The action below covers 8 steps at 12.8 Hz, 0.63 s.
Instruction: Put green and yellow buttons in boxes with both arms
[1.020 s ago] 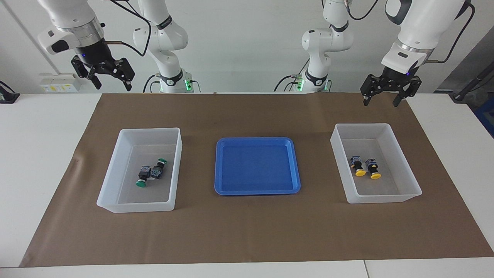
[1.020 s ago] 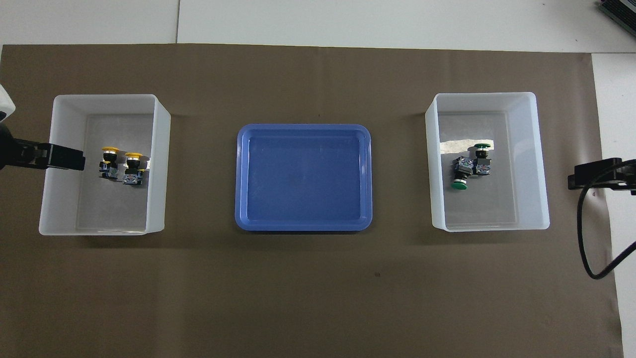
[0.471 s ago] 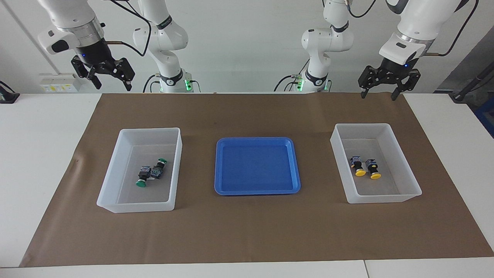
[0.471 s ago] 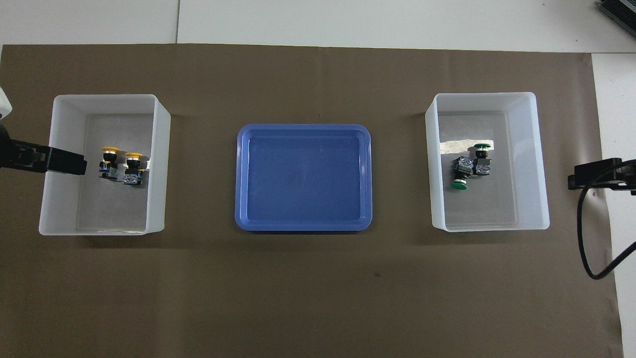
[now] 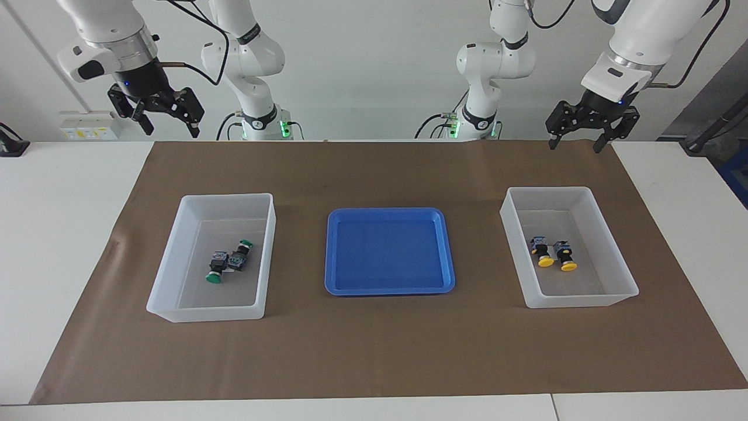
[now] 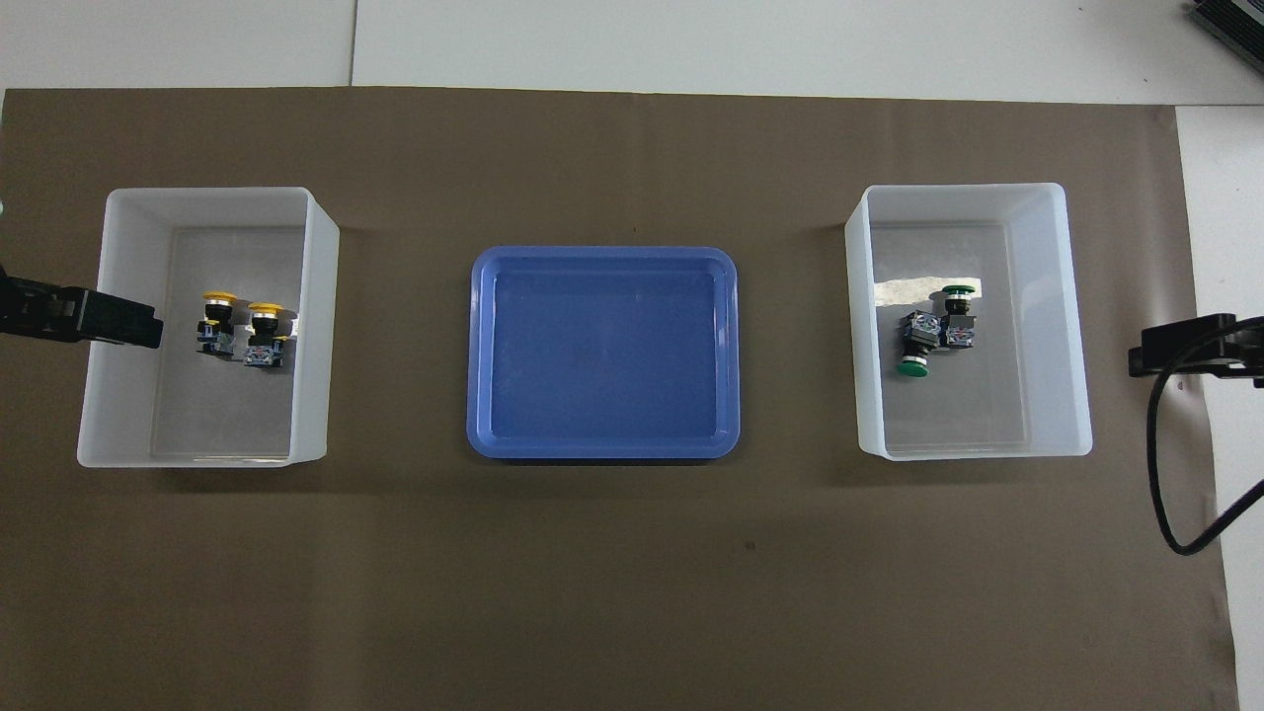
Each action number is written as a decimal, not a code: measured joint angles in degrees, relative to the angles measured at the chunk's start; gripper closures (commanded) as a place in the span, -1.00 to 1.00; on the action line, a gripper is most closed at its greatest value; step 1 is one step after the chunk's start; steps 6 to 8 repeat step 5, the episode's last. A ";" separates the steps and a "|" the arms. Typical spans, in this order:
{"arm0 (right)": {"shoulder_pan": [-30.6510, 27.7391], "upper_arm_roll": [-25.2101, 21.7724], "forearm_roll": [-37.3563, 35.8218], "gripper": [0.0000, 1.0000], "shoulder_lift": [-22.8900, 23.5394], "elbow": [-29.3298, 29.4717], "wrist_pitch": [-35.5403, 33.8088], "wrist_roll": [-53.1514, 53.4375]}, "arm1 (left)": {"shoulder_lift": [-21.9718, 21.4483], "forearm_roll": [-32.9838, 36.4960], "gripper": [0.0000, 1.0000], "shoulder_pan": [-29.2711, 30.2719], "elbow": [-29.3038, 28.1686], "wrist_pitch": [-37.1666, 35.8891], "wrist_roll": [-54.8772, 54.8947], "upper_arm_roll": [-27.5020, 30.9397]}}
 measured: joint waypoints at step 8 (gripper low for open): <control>0.00 0.00 0.00 -1.00 0.00 0.00 0.00 0.00 | 0.21 -0.02 -1.00 1.14 -0.02 -1.71 0.00 -0.45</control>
